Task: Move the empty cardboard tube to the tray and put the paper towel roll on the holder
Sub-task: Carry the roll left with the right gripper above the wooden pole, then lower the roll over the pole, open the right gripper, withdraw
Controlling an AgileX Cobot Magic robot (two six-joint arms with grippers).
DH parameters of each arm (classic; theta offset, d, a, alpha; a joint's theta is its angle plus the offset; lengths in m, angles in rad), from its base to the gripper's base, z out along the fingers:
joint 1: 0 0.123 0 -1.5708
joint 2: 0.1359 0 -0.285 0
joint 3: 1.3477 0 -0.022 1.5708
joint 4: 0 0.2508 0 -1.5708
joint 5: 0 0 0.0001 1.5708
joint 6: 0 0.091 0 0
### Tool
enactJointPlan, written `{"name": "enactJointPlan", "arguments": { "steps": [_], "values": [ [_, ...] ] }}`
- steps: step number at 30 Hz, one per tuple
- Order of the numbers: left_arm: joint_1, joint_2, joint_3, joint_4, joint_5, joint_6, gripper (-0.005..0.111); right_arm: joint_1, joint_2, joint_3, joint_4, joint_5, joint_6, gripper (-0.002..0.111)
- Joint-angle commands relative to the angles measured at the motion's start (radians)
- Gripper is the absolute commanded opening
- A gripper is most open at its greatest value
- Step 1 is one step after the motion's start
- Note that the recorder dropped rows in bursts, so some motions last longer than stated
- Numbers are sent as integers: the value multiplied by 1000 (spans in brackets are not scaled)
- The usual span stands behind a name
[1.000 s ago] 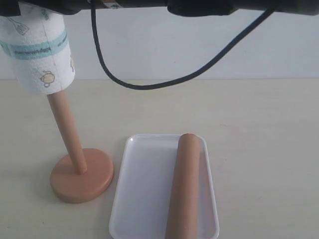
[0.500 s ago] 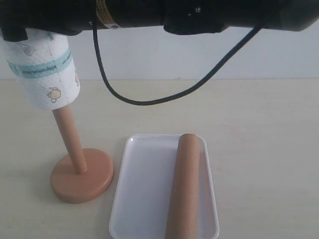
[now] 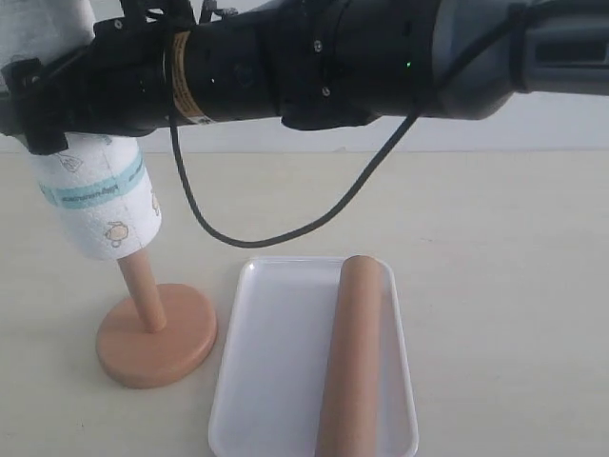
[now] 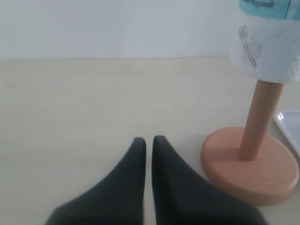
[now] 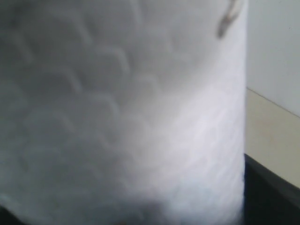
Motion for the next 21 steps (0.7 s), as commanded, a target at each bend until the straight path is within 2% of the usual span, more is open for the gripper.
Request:
{"name": "enactJointPlan", "arguments": {
  "steps": [1,21],
  "values": [
    [3,-2,3,-11,-1,4,4,4,1,-4,15,-9,-14,0],
    [3,-2,3,-11,-1,4,4,4,129,-4,40,-32,-16,0]
  ]
}}
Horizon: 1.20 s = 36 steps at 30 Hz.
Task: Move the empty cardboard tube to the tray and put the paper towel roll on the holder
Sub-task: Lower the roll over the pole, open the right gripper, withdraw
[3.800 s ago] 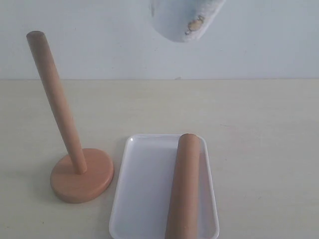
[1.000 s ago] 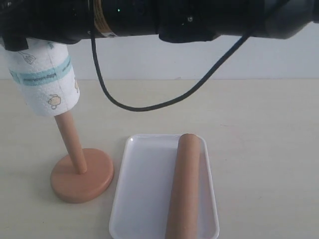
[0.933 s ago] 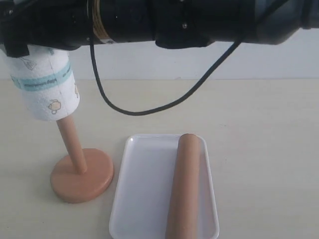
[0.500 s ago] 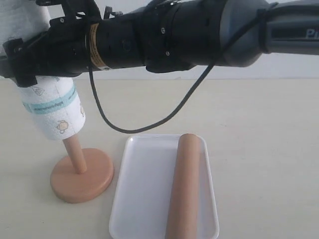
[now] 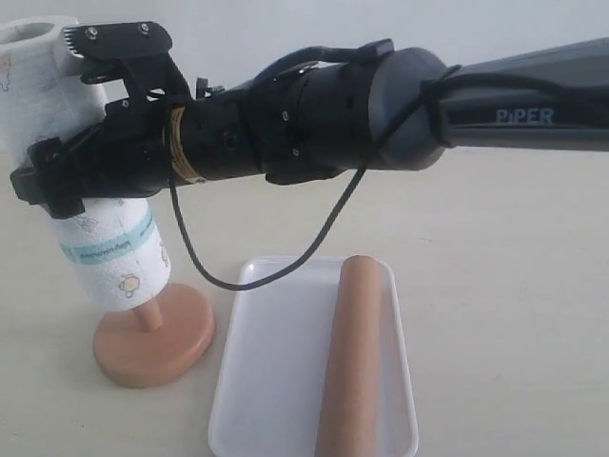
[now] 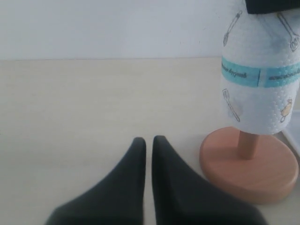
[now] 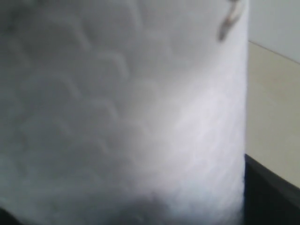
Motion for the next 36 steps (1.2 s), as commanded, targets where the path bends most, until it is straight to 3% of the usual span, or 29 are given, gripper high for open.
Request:
{"name": "enactJointPlan", "arguments": {
  "steps": [1,13,15,17,18,19,20,28,36],
  "values": [
    [3,-2,3,-11,-1,4,4,3,12,2,19,-24,-9,0],
    [3,-2,3,-11,-1,4,4,3,17,132,148,2,-156,1],
    [3,-2,3,-11,-1,4,4,3,17,140,140,2,-149,16],
    [3,-2,3,-11,-1,4,4,3,17,145,143,7,-143,46],
    [3,-2,3,-11,-1,4,4,3,17,145,141,7,-138,70],
    [3,-2,3,-11,-1,4,4,3,17,145,133,-1,-138,83],
    [3,-2,3,-11,-1,4,4,3,17,145,132,-17,-126,104],
    [3,-2,3,-11,-1,4,4,1,-24,145,83,-24,-44,105],
    [3,-2,3,-11,-1,4,4,1,-143,145,-113,-60,132,105]
  ]
}}
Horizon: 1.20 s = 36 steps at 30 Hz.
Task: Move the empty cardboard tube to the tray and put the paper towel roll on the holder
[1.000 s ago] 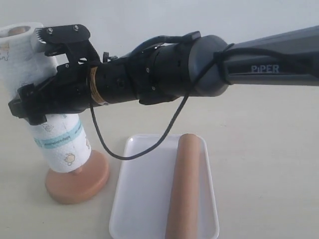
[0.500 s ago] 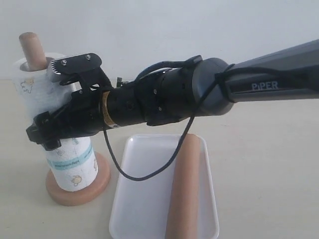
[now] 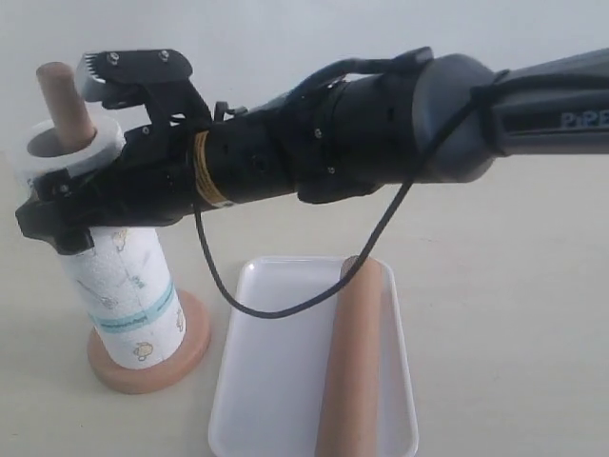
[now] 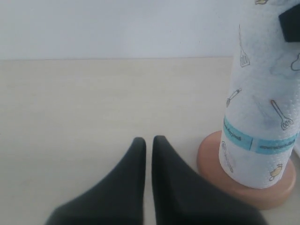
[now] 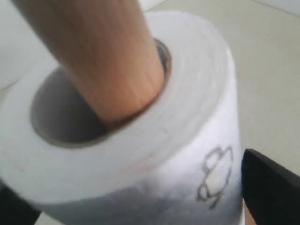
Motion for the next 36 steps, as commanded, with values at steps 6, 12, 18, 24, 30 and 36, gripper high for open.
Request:
{"name": "enactJointPlan", "arguments": {
  "steps": [6,12,18,24,30,36],
  "values": [
    [3,-2,3,-11,-1,4,4,-2,-238,2,-187,-101,199,105],
    [3,-2,3,-11,-1,4,4,-2,-430,2,-187,-180,233,105],
    [3,-2,3,-11,-1,4,4,-2,-530,2,-187,-374,297,105],
    [3,-2,3,-11,-1,7,4,-2,-606,2,-187,-440,321,105],
    [3,-2,3,-11,-1,7,4,-22,-669,2,-187,-425,341,105],
    [3,-2,3,-11,-1,7,4,-104,-731,2,-187,-406,383,105]
  ]
}}
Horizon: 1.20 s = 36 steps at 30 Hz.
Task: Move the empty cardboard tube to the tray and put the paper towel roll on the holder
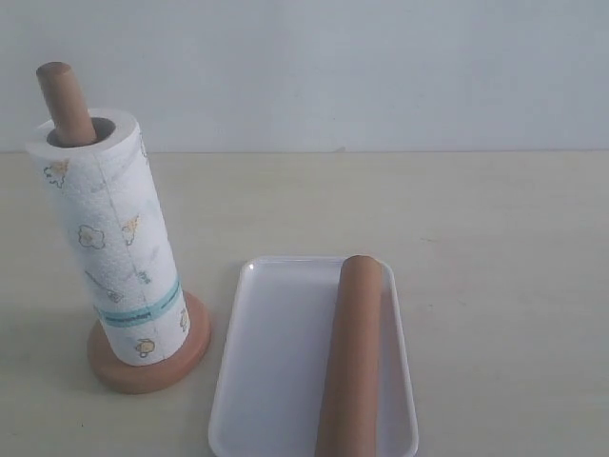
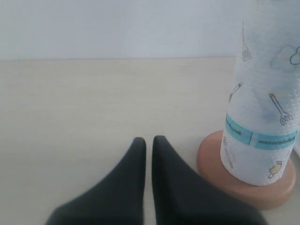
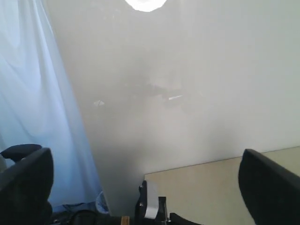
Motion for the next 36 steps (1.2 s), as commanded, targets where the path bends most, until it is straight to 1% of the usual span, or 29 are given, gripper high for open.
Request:
{"name": "enactJointPlan", "arguments": {
  "steps": [1,5,7,8,10,11,12,14,16,17,23,36],
  "values": [
    [3,-2,3,-11,-1,6,4,-63,-50,1,2,1,34,105],
    [3,-2,3,-11,-1,6,4,-99,-80,1,2,-31,38,105],
    [3,-2,3,-11,-1,6,4,-100,-84,1,2,-36,39,103],
    [3,-2,3,-11,-1,6,4,-100,-86,1,2,-36,39,101],
    [3,-2,3,-11,-1,6,4,-100,-86,1,2,-18,39,90],
    [3,-2,3,-11,-1,6,4,-100,-86,1,2,-2,39,79],
    [3,-2,3,-11,-1,6,4,-100,-86,1,2,14,39,71],
    [3,-2,3,-11,-1,6,4,-100,-86,1,2,21,39,46],
    [3,-2,3,-11,-1,6,4,-100,-86,1,2,2,39,20],
    [3,-2,3,-11,-1,6,4,-100,-86,1,2,-26,37,0],
    [3,-2,3,-11,-1,6,4,-100,-88,1,2,-144,39,0],
    [3,-2,3,-11,-1,6,4,-100,-93,1,2,-149,32,0]
  ]
}}
